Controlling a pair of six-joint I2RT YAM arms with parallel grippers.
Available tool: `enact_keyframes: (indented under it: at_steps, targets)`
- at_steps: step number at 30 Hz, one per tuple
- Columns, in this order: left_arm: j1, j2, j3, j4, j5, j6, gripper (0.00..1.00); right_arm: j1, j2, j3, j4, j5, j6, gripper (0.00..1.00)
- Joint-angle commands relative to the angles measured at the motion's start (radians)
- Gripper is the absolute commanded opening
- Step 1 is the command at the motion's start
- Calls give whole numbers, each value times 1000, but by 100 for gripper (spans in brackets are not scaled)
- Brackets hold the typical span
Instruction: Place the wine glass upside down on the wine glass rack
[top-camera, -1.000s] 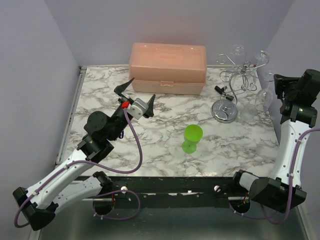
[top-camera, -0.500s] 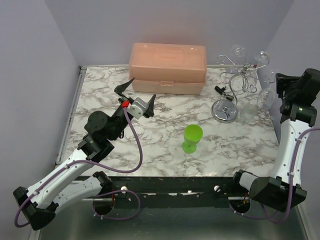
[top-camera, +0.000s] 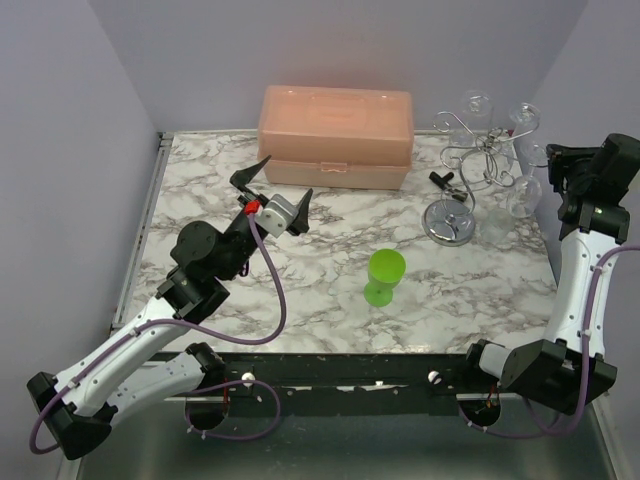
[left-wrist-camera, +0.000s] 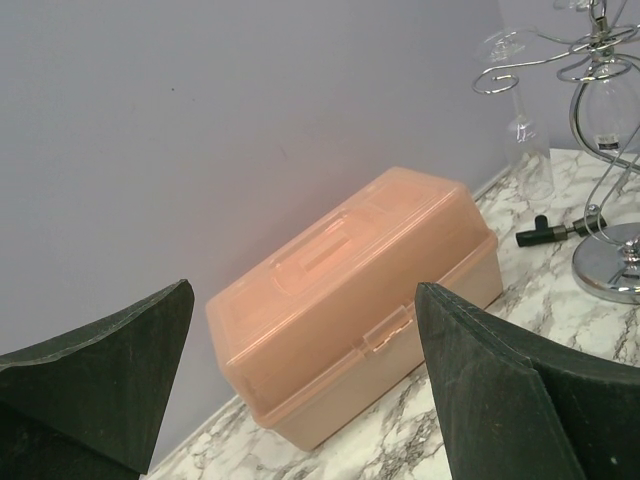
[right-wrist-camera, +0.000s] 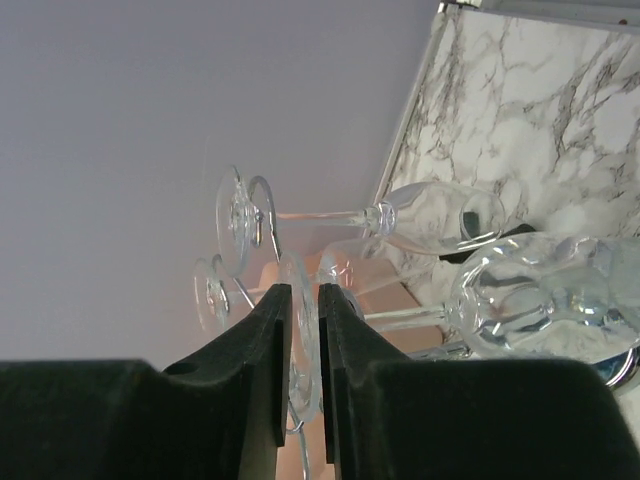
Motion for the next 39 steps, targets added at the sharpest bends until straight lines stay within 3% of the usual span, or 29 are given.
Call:
enact_keyframes:
  at_steps: [1, 20, 21, 22, 32, 39]
  targets:
    - [8, -23, 4, 28, 10, -26, 95, -9, 8, 9, 56, -10, -42, 26]
    - [8, -42, -12, 22, 25, -134, 95, -10, -21, 11, 44, 29, -140, 57]
    - [8, -41, -9, 14, 27, -154, 95, -10, -22, 12, 42, 28, -143, 87]
    - [7, -38, -4, 5, 28, -175, 96, -10, -24, 12, 41, 28, -147, 100]
    - [8, -20, 32, -64, 13, -393, 98, -16, -62, 13, 0, 82, -194, 100]
    - [52, 62, 157, -255, 88, -712, 99, -16, -154, -26, -52, 42, -281, 100]
